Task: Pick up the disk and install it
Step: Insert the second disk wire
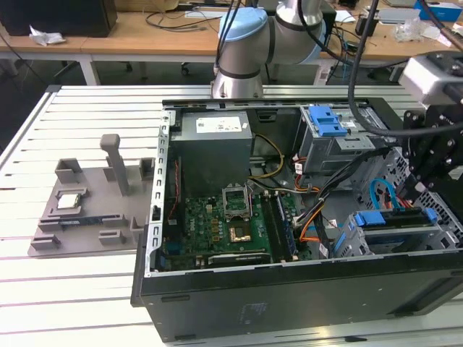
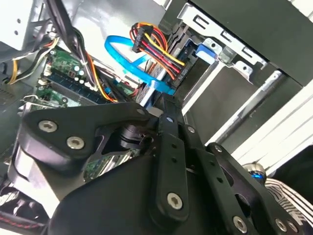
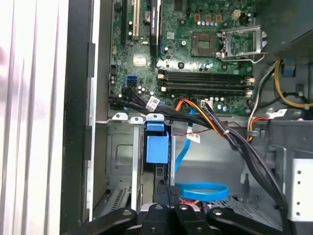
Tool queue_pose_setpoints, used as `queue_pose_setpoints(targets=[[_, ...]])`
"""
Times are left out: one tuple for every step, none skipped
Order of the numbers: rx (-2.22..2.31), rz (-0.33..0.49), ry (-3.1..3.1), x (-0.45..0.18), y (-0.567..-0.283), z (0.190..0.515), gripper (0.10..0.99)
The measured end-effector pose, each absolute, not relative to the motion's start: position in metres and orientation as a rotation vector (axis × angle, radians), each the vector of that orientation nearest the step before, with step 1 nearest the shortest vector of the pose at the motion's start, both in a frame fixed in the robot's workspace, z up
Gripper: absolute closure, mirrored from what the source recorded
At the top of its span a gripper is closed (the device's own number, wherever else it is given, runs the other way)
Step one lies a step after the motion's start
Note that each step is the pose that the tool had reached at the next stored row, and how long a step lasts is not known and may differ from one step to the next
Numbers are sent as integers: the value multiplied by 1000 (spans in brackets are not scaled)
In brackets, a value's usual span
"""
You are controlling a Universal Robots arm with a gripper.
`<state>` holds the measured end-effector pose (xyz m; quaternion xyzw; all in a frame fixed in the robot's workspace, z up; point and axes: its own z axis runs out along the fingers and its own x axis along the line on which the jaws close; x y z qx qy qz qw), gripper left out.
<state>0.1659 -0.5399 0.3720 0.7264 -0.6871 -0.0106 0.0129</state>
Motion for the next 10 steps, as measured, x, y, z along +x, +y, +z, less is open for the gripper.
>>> queue_pose_setpoints(targets=[[2263,-32,-2141,166,-539,375,980],[2263,-32,-2140,166,-539,379,980],[2263,-33,-2141,166,-539,381,980],[2264,-33,-2141,166,-539,381,980],[2263,-32,-2141,166,-539,381,980],[2263,-32,-2141,166,-539,381,980],[2263,-32,-2141,166,-539,381,980],[2263,-32,-2141,166,-539,381,980],[2263,-32,-2141,166,-539,381,980],[2263,-32,-2141,166,-539,381,980]])
